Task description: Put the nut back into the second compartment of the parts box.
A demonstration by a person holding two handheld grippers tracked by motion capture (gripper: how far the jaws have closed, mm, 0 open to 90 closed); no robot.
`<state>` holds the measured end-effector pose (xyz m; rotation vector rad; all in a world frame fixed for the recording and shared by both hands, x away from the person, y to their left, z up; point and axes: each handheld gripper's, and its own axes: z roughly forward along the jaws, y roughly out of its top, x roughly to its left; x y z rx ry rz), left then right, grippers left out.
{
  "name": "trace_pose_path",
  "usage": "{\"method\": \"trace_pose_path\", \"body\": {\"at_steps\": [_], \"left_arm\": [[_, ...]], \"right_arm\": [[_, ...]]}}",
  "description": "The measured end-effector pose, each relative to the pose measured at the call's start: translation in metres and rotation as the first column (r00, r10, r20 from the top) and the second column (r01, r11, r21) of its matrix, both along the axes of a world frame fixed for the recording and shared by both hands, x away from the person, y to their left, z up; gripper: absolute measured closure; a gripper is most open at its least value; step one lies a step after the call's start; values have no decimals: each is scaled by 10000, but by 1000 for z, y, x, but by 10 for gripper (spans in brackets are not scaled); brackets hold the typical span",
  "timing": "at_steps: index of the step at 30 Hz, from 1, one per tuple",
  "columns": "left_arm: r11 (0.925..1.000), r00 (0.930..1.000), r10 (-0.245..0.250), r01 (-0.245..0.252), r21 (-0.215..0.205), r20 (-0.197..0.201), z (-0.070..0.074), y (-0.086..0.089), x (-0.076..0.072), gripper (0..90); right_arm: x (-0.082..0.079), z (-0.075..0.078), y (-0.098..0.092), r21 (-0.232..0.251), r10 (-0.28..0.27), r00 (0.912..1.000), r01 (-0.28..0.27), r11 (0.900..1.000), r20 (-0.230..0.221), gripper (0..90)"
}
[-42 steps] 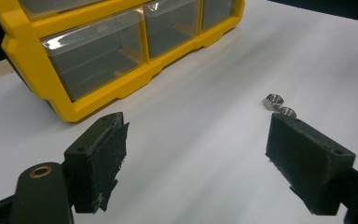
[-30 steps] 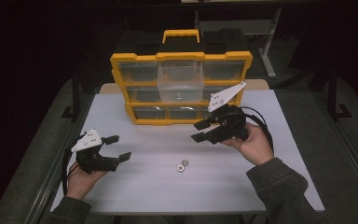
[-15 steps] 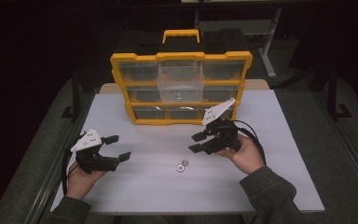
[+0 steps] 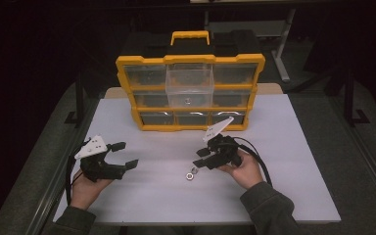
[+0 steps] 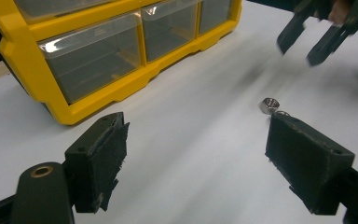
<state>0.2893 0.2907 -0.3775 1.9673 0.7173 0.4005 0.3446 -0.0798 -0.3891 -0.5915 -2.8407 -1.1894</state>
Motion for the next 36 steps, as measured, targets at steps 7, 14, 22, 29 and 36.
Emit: {"method": "trace_pose_path", "body": {"at_steps": [7,14,22,29,36], "left_arm": [[10000,10000,-1,1,-17,-43,-1,0,0,200],[10000,10000,-12,13,43,-49,-2,-1,1,199],[10000,10000,7,-7,-42,-41,-2,0,1,200],[10000,10000,-17,17,1,-67,-2,-1,1,200],[10000,10000,-43,44,60,-56,-3,-1,1,199]], "right_arm": [[4,-30,8,-448,-25,10000,22,9990,-76,586],[-1,-42,17,-1148,123,9994,-87,9934,312,616],[-3,-49,26,-1685,274,9971,-151,9856,709,651],[3,-52,23,-1347,443,9954,-325,9904,854,686],[10,-52,19,-1015,372,9990,-346,9942,235,688]]}}
